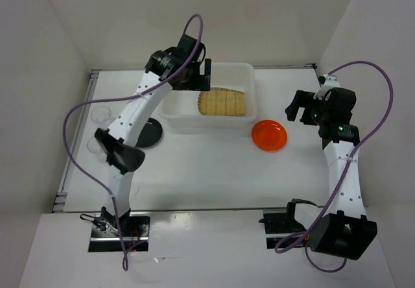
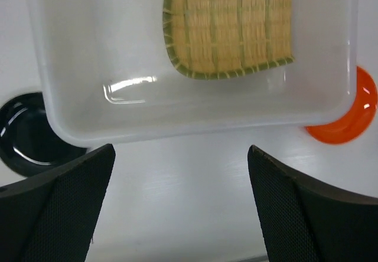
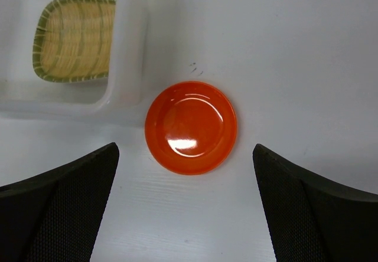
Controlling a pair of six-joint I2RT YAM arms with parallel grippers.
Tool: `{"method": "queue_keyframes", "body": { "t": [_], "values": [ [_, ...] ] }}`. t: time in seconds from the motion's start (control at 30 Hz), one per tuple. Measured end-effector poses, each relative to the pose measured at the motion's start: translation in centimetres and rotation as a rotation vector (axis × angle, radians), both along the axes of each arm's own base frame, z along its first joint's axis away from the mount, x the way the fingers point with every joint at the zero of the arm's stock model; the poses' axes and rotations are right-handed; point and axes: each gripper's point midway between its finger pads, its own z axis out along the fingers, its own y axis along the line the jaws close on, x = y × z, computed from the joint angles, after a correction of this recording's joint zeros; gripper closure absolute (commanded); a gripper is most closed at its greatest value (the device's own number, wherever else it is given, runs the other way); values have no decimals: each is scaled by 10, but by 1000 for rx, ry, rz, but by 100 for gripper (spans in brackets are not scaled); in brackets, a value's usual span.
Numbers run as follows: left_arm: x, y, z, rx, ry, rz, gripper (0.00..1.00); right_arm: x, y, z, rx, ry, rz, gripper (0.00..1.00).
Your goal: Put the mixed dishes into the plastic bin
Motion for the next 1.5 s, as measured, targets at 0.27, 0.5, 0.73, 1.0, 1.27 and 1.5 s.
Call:
{"method": "queue_keyframes", "body": {
  "t": [0.27,0.5,0.73,1.0,1.27,1.5],
  "values": [
    [-83,120,4,-106,-128,131,1,-7,-20,-29,-46,116,-44,1],
    [-87,128,-3,-135,-194,123,1,1,-36,-86,-13,281,-56,1],
    [-97,141,-43,-106,-95,142,1,0,-18,-130,62,371,112,1],
    [-101,148,-42,-110,-110,135,1,2,0,-139,125,341,253,1],
    [-105,151,-47,-90,-84,143,1,35,-19,-130,113,308,317,1],
    [-110,138,-31,-74,-93,108,1,155,-42,-85,56,152,473,12]
  ]
}}
